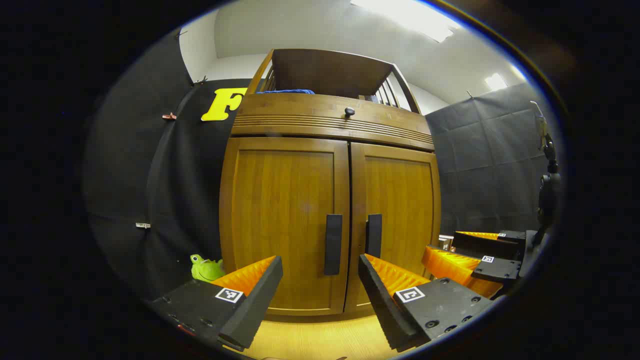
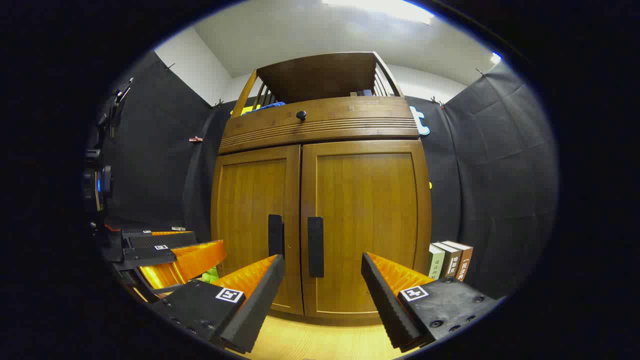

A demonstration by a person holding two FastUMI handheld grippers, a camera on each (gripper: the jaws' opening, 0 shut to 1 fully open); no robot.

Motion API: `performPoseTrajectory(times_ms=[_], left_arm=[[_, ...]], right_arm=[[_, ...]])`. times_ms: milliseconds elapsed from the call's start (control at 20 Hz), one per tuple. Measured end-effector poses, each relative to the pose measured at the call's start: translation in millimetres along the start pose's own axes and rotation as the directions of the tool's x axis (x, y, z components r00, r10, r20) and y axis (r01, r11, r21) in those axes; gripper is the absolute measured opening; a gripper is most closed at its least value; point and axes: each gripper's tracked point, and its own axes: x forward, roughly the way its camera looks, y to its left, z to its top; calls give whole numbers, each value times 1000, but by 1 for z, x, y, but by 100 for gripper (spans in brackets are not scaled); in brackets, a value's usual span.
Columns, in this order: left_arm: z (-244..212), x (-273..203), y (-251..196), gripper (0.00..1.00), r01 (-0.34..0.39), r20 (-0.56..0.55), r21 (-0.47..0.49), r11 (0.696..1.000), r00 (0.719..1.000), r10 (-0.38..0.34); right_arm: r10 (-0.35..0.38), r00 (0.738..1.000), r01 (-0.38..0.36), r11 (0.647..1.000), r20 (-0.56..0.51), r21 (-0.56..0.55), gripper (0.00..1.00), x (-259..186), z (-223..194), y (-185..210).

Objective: Open the right door of the double-door shoe cabinet with the right hand, and open the left door with the left hand.

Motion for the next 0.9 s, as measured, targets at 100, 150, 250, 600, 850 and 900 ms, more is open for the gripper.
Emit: performPoseTrajectory(times_ms=[100, 150, 250, 600, 850, 900], left_arm=[[-1, -1, -2, 95, 1, -2, 17, 1000, 1000, -1], [-2, -2, -3, 95, 2, 0, 21, 1000, 1000, -2], [-1, -2, -6, 95, 7, 5, 14, 1000, 1000, -7], [1, -3, -3, 95, 18, -1, -19, 1000, 1000, -18], [-2, -4, -2, 95, 21, -4, -22, 1000, 1000, -21], [-2, -4, -1, 95, 20, -5, -21, 1000, 1000, -20]], right_arm=[[17, 1000, -17, 1000, -14, 4, 97, 0, -5, 5], [17, 1000, -17, 1000, -21, 2, 98, 0, -8, 5], [20, 999, -21, 1000, -38, -7, 98, 1, -10, 5], [12, 998, -13, 1000, -68, -9, 98, 4, -18, 3], [20, 998, -20, 1000, -63, 1, 98, 6, -17, 6], [19, 998, -19, 1000, -57, 3, 98, 8, -16, 6]])
